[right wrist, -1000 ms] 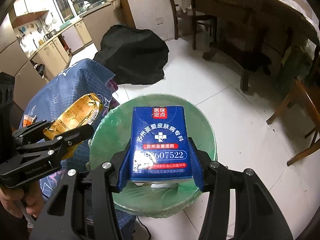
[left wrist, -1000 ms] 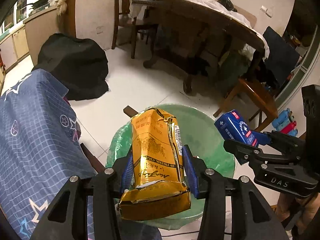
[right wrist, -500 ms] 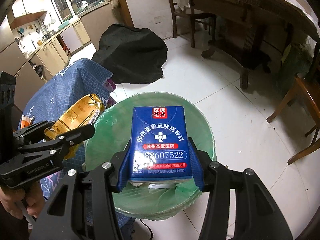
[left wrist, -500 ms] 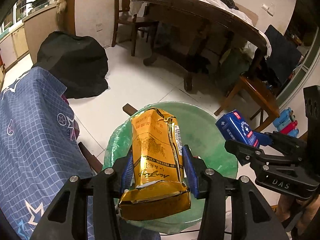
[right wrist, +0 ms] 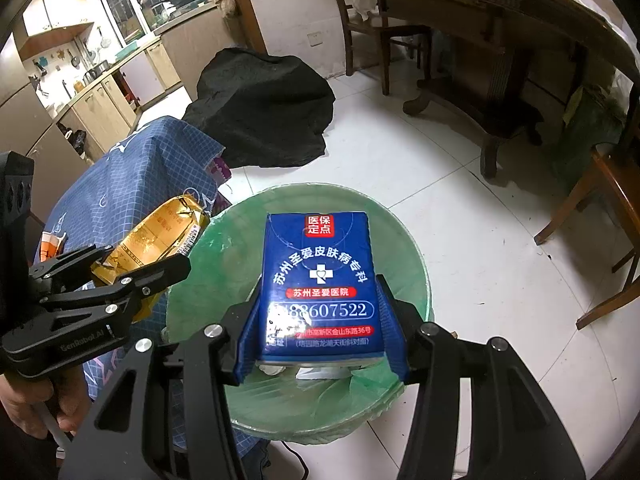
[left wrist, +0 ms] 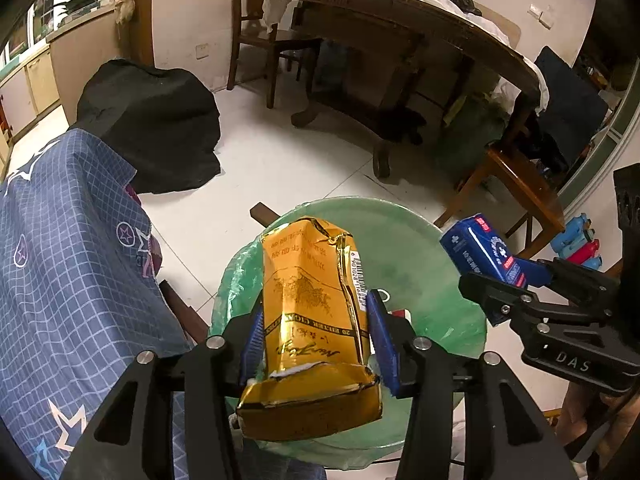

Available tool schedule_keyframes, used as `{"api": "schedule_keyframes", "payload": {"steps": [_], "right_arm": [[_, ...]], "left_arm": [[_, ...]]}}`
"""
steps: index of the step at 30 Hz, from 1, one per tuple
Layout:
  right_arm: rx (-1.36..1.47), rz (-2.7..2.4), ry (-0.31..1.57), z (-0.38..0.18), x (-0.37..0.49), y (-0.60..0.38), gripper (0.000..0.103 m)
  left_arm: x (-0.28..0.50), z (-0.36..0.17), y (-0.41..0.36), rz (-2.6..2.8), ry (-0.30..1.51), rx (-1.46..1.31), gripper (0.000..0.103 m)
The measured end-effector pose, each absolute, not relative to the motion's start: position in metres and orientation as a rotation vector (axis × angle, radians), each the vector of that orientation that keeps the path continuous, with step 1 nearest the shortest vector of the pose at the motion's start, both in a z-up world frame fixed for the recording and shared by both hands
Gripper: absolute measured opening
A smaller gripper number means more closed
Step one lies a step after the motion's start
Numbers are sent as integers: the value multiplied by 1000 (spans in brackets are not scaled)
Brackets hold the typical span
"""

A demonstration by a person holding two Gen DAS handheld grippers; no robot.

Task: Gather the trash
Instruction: 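Carry gold bag and blue box over the bin and open both tools, then move both open tools back toward the table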

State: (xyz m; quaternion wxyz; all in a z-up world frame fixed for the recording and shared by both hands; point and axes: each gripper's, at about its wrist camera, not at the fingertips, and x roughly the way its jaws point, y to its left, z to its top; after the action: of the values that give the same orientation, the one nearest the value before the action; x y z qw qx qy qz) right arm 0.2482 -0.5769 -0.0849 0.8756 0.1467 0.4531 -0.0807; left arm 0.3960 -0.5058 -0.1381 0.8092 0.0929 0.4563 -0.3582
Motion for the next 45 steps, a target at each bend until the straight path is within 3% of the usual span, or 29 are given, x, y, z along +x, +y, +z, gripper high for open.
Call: {"api": "schedule_keyframes", "payload": {"steps": [2,3,4,25,34,45], "right_arm": [[307,-170,942,-85,248,-577,54],[316,-177,936,-86,247,-579,63],[328,-182,928,-87,246,-582,67],[344,-183,827,-75,210,-581,67],[230,-97,676,-65,156,-497,79],[256,87,707,-81,161,-397,81]], "left_arm": [[397,-140,-506,-752,975,200,65],[398,-141,-505,-744,969,199,78],[398,-142,-503,-734,958,198,81],[385,-136,-468,-722,938,185,81],[357,-119,-329,-629,817,152,81],[360,-124,-94,-301,797,16,81]]}}
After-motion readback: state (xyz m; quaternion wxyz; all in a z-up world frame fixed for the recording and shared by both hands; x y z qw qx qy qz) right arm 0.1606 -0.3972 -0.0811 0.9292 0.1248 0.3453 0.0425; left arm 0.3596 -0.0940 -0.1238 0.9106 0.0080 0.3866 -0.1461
